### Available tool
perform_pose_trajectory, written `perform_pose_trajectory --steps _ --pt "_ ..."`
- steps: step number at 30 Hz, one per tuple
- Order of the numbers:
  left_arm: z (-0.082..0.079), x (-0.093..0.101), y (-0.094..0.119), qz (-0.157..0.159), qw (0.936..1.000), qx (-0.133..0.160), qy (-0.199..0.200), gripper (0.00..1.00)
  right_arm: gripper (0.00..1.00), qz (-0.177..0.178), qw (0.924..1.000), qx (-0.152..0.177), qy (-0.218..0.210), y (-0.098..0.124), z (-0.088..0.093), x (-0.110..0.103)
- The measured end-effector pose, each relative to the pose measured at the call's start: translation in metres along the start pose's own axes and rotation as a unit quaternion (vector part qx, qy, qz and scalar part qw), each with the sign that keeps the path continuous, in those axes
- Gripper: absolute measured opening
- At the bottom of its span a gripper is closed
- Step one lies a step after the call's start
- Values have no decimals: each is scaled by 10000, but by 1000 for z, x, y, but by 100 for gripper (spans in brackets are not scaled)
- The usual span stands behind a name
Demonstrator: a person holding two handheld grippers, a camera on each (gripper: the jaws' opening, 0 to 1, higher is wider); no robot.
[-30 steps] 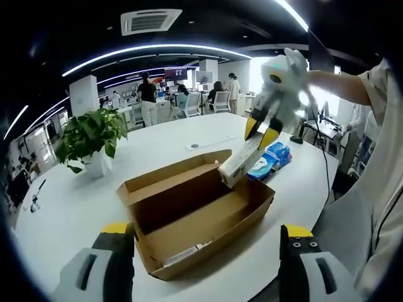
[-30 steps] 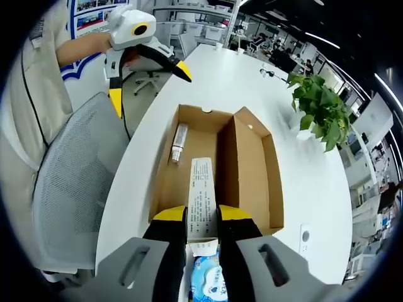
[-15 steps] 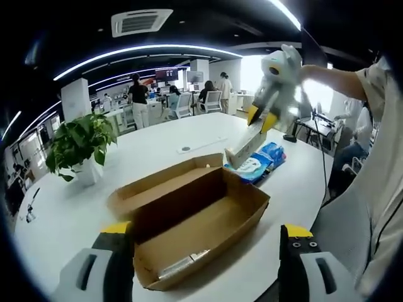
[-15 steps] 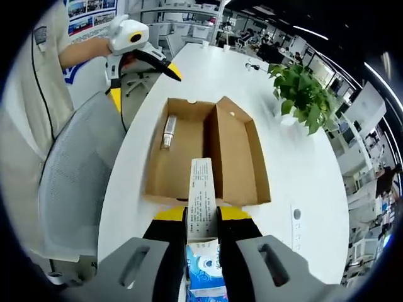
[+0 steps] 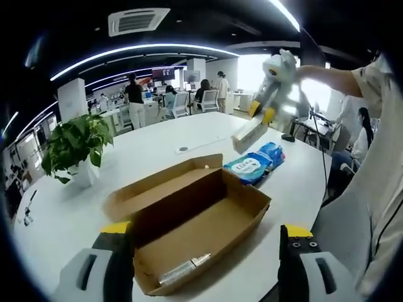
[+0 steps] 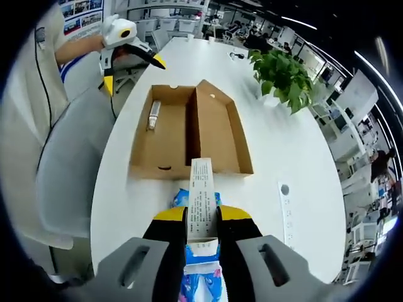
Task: Operate the shoe box by opening the lid, removing the specified soft item, and placing it in the target area until the item is outside and the box remains undamaged.
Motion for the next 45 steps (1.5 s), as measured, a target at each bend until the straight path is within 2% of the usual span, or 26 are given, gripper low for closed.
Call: perform_pose_trajectory --steps 9,26,34,45 --pt "3 -6 -5 19 9999 -15 101 97 15 49 9997 -224 -108 1 33 18" --pt "8 -17 -12 -98 9996 -149 233 95 15 28 9980 -544 -334 -24 95 44" --pt "10 -20 -15 -172 9992 -202 304 94 16 -21 9972 -638 -382 -38 116 49" --pt "10 -19 -22 -182 9988 -324 316 93 16 -79 9949 -929 -385 -49 156 55"
Point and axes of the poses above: the point that each gripper's makers call its tool centre point, and the gripper's own axes: y roughly backward along the fingers, x roughly to its right, z roughly out of its underside, the point moved 10 cm from there along y, roughly backward along the fingers, and after that the axes turned 5 degrees about y, right-handed, at the moved point
